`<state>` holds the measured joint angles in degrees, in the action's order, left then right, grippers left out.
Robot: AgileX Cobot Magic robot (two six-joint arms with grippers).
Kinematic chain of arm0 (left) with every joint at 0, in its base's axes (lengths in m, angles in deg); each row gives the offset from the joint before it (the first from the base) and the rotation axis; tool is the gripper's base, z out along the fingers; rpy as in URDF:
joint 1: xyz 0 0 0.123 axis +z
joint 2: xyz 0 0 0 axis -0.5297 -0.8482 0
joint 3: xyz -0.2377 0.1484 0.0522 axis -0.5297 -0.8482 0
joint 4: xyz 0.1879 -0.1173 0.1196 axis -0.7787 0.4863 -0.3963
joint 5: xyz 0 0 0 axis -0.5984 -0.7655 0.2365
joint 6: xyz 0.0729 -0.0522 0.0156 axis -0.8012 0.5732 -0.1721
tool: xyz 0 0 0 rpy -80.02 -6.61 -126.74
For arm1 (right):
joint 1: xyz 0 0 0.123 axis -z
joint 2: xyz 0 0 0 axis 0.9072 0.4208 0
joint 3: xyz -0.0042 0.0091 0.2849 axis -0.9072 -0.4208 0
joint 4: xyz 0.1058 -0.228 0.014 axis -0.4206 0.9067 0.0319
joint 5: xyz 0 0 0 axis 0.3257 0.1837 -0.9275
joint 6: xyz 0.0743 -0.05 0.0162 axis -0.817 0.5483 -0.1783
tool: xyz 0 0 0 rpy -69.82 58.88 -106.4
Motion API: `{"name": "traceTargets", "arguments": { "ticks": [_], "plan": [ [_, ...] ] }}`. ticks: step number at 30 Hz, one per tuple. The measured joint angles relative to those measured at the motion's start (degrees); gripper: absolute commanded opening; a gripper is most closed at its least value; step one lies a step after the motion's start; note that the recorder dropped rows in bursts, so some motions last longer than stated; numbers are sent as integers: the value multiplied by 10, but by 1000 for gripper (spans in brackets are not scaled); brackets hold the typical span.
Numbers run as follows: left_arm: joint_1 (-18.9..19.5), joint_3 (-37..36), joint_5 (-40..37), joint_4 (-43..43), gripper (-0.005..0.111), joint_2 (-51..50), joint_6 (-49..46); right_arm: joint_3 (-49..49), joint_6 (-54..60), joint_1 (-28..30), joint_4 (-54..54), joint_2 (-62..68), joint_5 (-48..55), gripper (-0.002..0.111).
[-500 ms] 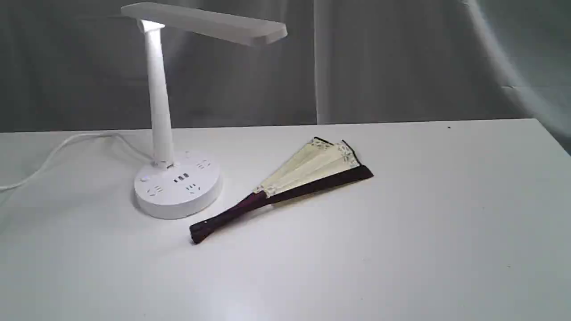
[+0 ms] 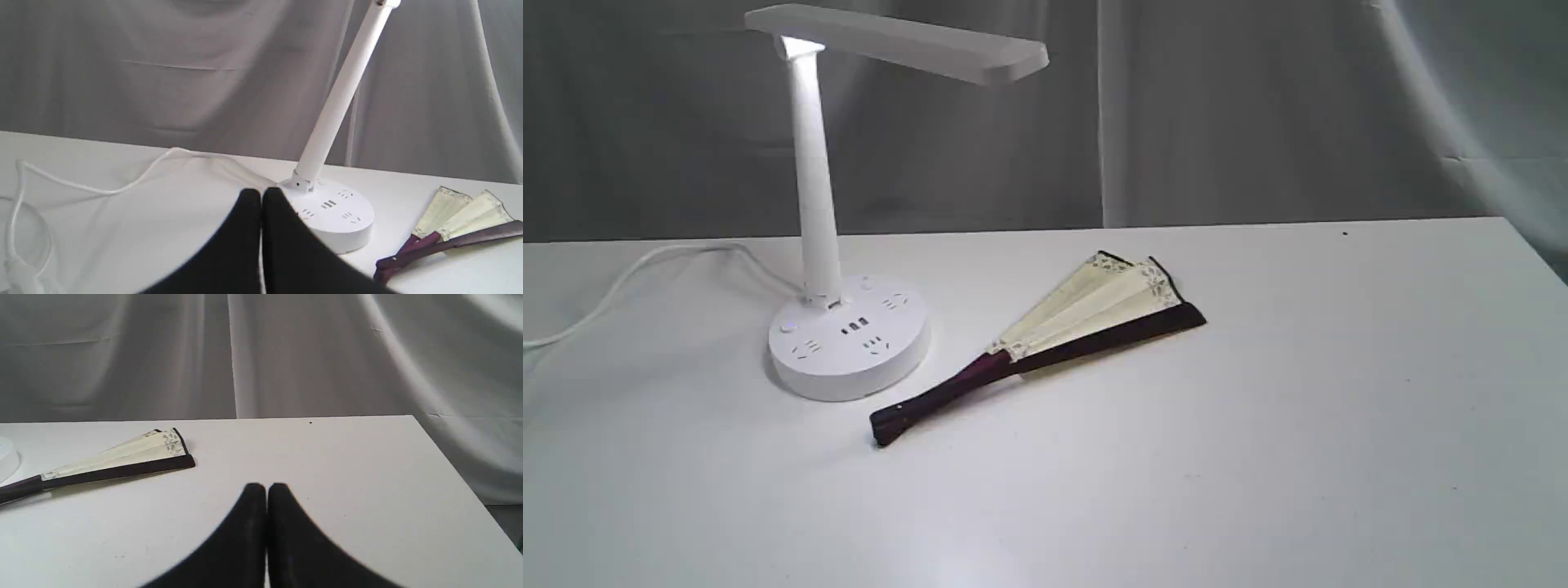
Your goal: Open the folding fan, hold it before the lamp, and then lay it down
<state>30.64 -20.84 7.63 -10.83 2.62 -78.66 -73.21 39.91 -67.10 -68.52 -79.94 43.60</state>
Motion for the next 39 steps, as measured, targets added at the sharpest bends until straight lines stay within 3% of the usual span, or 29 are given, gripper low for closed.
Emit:
{"name": "traceTargets", "arguments": {
  "ticks": [17,28,39],
  "plan": [
    [0,0,40,13,0,0,182,20,-7,0,-16,0,-18,0],
    [0,120,-125,2,0,0,205,139,-7,0,-18,0,57,0],
    [0,241,-304,-27,0,-29,95,244,-32,0,-20,63,153,0]
  ]
}}
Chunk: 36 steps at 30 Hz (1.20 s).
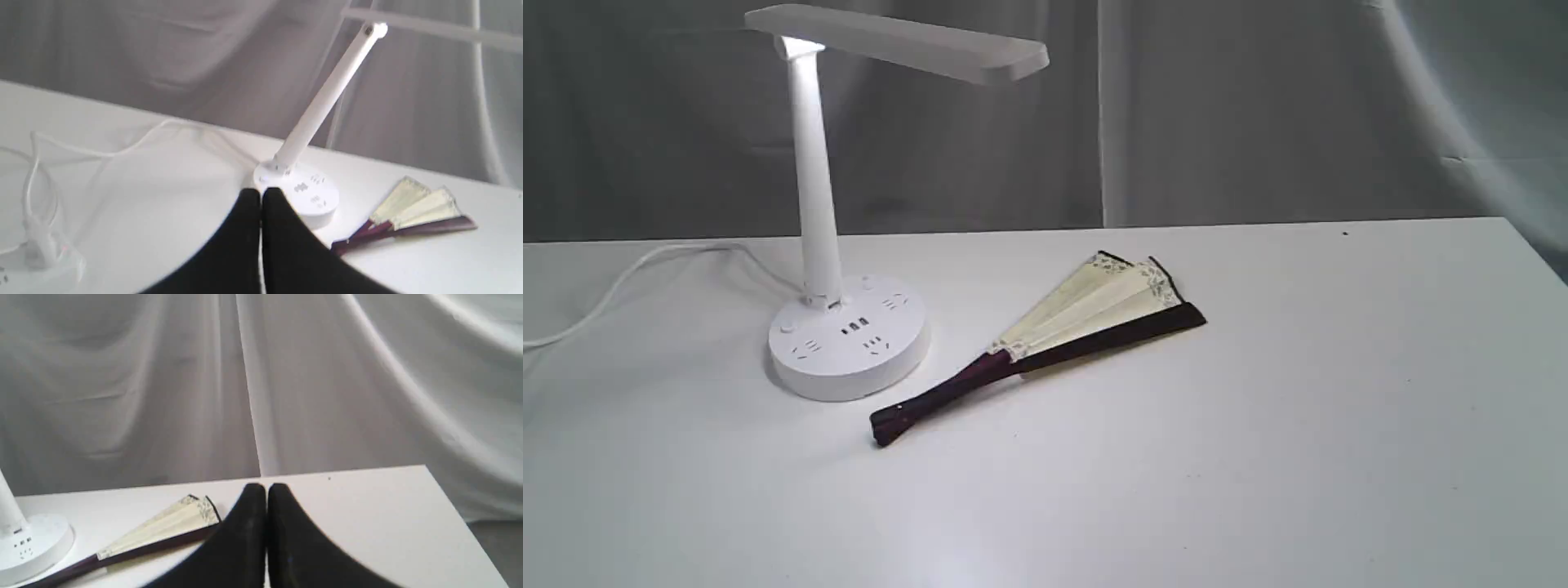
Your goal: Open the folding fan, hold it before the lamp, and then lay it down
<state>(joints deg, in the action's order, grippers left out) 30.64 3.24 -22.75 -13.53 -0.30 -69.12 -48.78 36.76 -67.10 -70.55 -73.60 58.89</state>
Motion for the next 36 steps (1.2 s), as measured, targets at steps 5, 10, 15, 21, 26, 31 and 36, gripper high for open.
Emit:
{"name": "traceTargets", "arguments": {
  "ticks": [5,10,15,21,26,31,36],
  "plan": [
    [0,22,-40,-3,0,-68,-4,49,-3,0,0,90,39,0],
    [0,31,-41,-4,0,-146,-24,83,-3,0,0,172,62,0],
    [0,38,-33,-4,3,-208,-32,91,-3,0,13,239,62,0],
    [0,39,21,16,20,-291,-37,91,-3,0,43,319,62,0],
    [0,46,53,53,36,-373,-97,91,-3,0,42,388,61,0],
    [0,92,44,78,39,-463,-133,93,-3,0,19,442,61,11],
    [0,168,-34,104,37,-559,-167,129,-3,0,15,482,63,33]
  ]
}}
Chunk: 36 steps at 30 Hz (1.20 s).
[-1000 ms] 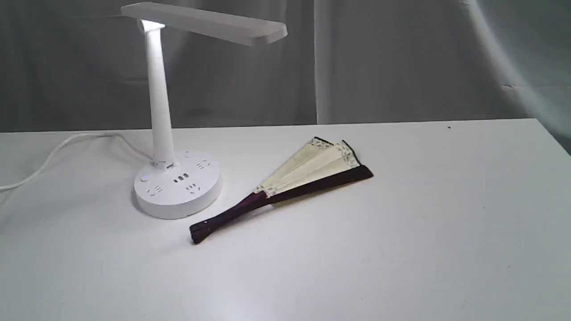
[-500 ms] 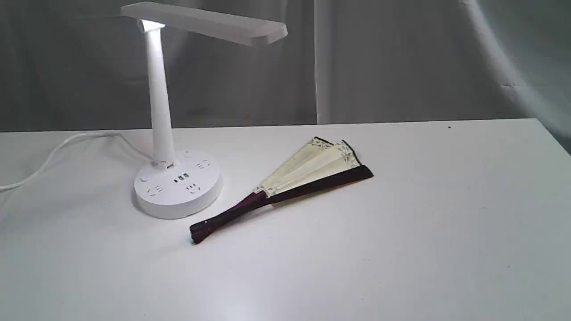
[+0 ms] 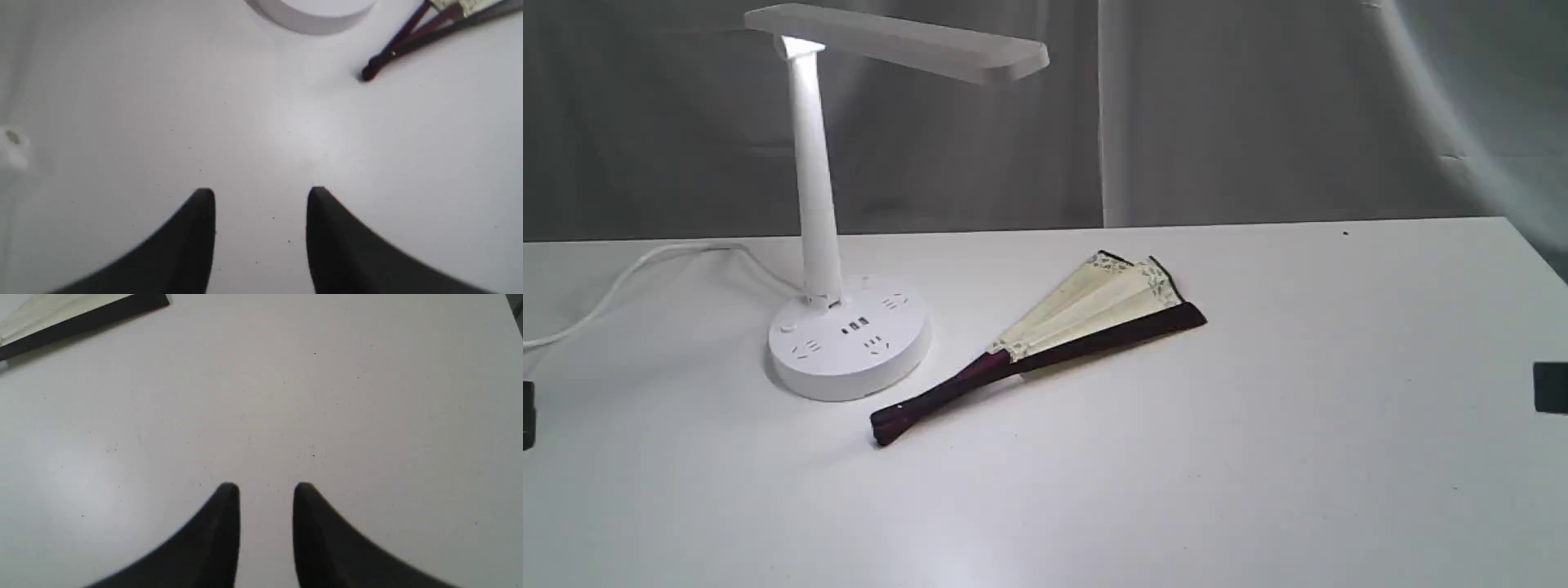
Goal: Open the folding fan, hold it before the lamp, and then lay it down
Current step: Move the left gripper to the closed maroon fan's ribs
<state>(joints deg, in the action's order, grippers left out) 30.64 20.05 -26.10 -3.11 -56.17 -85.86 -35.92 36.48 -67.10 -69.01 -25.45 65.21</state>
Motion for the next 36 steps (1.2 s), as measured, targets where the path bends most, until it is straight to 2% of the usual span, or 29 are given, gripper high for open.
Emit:
{"name": "traceTargets", "arguments": {
  "ticks": [2,7,10,12,16,23,25,30,36],
  "plan": [
    [0,24,-19,25,37,-34,-29,16,0,0,-1,17,1,37],
    [0,62,-35,78,37,-109,-86,36,0,0,-1,72,-3,37],
    [-16,71,-36,78,37,-144,-100,36,0,0,-1,112,-6,37],
    [-41,75,-30,70,37,-164,-107,36,0,0,-1,135,-9,37],
    [-98,76,21,43,37,-202,-115,36,0,0,-6,167,-14,37],
    [-144,77,144,50,53,-266,-144,36,0,0,-23,171,-23,37],
    [-152,77,169,50,54,-289,-156,36,0,0,-33,171,-23,37],
    [-177,77,205,50,54,-337,-166,36,0,0,-45,171,-23,37],
    [-214,85,211,50,54,-366,-181,36,0,0,-46,171,-18,37]
  ]
}}
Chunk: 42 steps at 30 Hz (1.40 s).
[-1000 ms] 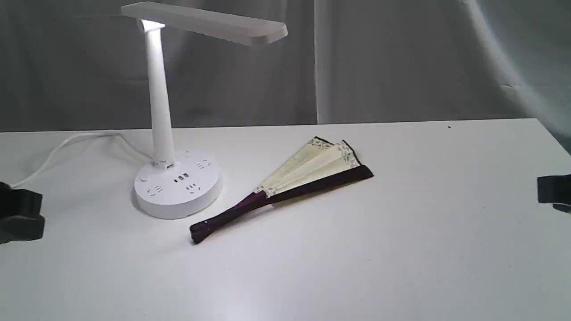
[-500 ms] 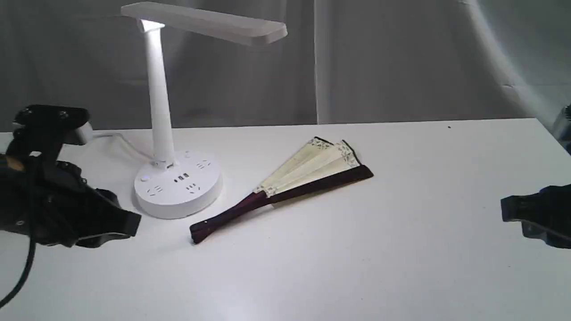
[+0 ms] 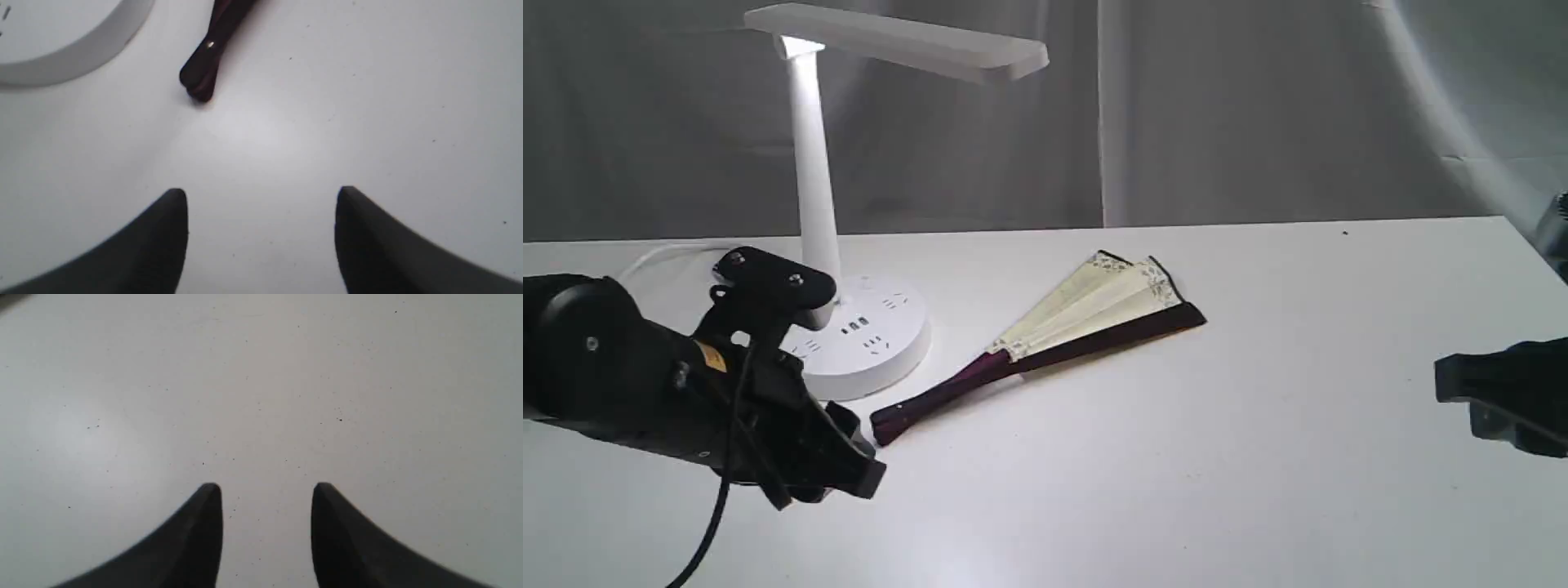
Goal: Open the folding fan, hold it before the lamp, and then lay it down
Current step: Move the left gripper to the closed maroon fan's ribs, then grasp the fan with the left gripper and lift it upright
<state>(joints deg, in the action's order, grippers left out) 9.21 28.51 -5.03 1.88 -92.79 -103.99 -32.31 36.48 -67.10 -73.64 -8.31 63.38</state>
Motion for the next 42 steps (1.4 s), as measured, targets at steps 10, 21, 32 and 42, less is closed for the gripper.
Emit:
{"name": "traceTargets", "arguments": {
  "ticks": [10,21,32,42],
  "plan": [
    [-11,95,-2,0,54,-50,-4,0,4,0,0,0,5,37],
    [-22,207,-21,61,55,-139,-4,0,4,0,0,0,6,37],
    [-32,233,45,102,55,-204,-34,0,4,0,0,0,2,37],
    [-49,340,-14,103,54,-278,-42,0,4,0,0,0,10,37]
  ]
}}
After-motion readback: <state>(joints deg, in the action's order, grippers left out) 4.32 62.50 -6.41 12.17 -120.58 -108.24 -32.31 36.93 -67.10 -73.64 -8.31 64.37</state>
